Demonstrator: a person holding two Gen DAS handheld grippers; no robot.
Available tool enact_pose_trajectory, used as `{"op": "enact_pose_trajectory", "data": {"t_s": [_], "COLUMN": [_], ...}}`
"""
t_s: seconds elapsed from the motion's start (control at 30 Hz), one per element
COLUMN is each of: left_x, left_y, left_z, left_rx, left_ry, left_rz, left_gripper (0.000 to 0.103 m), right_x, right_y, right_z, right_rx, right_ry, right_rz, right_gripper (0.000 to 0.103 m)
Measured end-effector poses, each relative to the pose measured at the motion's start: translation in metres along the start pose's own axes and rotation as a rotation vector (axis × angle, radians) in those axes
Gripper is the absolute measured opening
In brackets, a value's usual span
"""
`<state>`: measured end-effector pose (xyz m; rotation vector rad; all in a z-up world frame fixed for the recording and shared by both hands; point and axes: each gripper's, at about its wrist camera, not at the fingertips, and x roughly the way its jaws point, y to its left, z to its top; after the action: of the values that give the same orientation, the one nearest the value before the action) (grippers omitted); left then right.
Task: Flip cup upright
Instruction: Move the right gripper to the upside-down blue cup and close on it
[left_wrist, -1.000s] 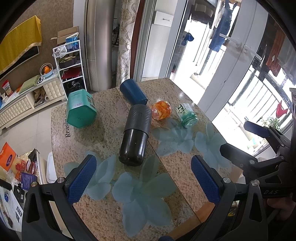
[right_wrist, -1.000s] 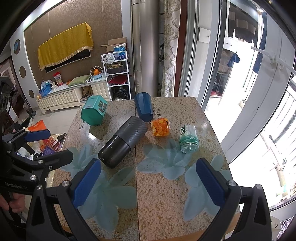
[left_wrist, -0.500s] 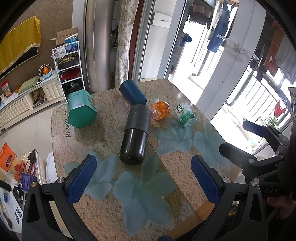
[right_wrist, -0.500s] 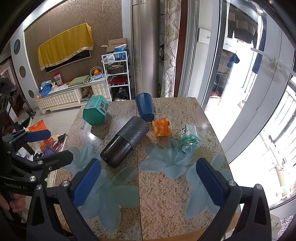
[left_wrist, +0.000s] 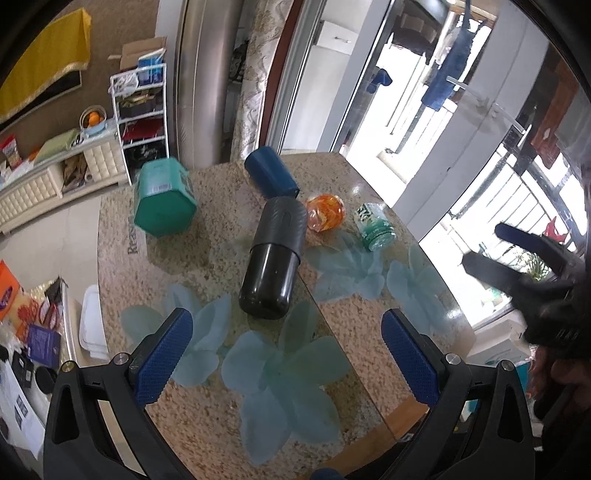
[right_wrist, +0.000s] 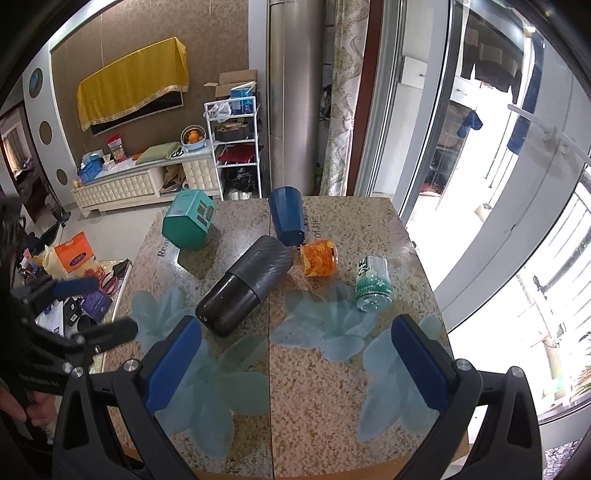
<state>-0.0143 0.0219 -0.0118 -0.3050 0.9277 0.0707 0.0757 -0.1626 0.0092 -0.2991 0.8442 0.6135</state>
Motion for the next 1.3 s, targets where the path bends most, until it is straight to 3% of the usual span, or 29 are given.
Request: {"op": "enact_pose_trajectory", "data": {"t_s": [0.27,0.47,0.97,1.3], "left_x": [0.018,0.032,0.066,0.074], "left_y": [0.016,0.031,0.054,0.058], "left_z": [-0.006,-0.005,-0.01,-0.027], "left_rx": [-0.082,-0.14,-0.26,-0.331], "left_ry": [0.049,0.076,0.131,0.126], "left_rz": [-0.003,0.019,0.107,0.166], "left_gripper": [0.102,0.102,0.102,0.102], "right_x": [0.023,0.065,0.214,0.294], "right_y": [-0.009,-0.013,0.003,0.01], "right_z": [0.045,0.086,0.152,0.156], "right_rx": [-0.003,0.013,-0.196,-0.22], "right_ry": [0.048,0.094,0.311,0.436], "right_rz": [0.12,0.177,0.165,0.185], "right_gripper": [0.103,0.103,0.103,0.103]}}
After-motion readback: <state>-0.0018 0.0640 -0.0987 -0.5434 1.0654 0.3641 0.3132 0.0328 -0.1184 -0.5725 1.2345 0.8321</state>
